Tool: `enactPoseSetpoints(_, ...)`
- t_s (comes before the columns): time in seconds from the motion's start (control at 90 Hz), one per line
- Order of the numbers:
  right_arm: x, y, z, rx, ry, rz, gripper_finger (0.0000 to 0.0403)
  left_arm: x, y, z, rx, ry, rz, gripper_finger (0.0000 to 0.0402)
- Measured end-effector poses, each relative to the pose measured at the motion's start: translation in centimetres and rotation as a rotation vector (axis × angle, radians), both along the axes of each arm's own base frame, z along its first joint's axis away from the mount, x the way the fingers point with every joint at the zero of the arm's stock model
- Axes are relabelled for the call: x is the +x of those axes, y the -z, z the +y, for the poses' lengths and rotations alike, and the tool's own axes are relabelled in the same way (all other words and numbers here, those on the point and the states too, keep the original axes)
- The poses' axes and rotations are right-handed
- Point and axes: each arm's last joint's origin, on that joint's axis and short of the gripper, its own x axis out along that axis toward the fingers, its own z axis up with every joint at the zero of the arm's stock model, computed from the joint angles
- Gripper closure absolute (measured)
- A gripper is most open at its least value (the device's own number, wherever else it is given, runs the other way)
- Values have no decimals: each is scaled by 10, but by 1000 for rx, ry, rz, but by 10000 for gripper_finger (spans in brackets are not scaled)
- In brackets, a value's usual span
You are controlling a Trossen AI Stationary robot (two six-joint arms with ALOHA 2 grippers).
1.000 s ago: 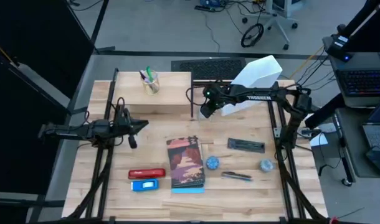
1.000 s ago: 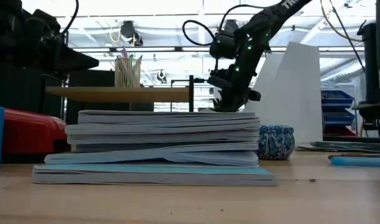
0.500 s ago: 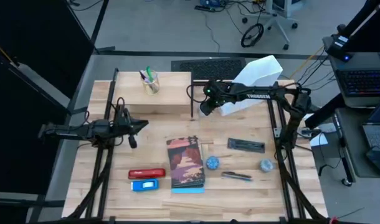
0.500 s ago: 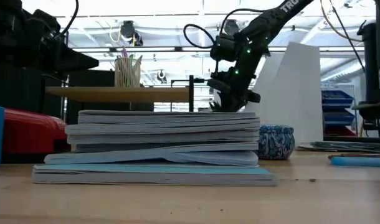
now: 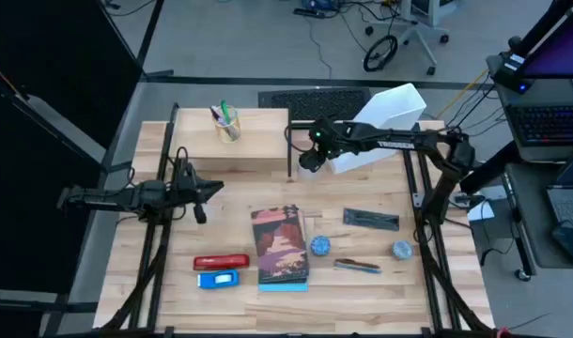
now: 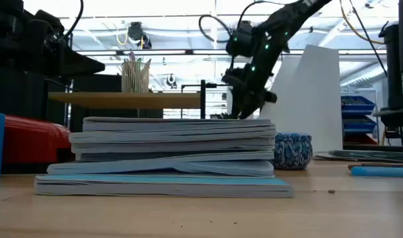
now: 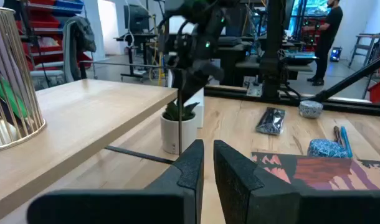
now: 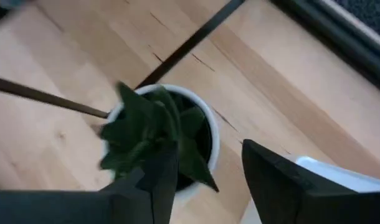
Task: Stock shelves
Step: Put the white flower pot to the right side of the shelf, then adjust the white book shelf
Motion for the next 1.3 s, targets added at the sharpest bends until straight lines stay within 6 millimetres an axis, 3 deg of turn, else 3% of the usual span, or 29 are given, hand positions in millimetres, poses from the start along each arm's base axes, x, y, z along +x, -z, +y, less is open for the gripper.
enactPoseSetpoints(0.167, -17, -31, 9, -48, -50, -21, 247, 0, 0, 0, 0, -4, 0, 379)
enactPoseSetpoints(0.311, -31, -43, 26, -135, -179, 112, 247, 0, 0, 0, 0, -4, 0, 379)
enactPoseSetpoints(0.467, -37, -37, 35, -233, -194, 315, 247, 0, 0, 0, 1, -7, 0, 379)
enactPoseSetpoints(0.7, -34, -28, 44, -300, -199, 453, 248, 0, 0, 0, 0, -7, 0, 379)
enactPoseSetpoints(1.3, -54, -23, 58, -144, -233, 637, 248, 0, 0, 0, -1, -12, -1, 379)
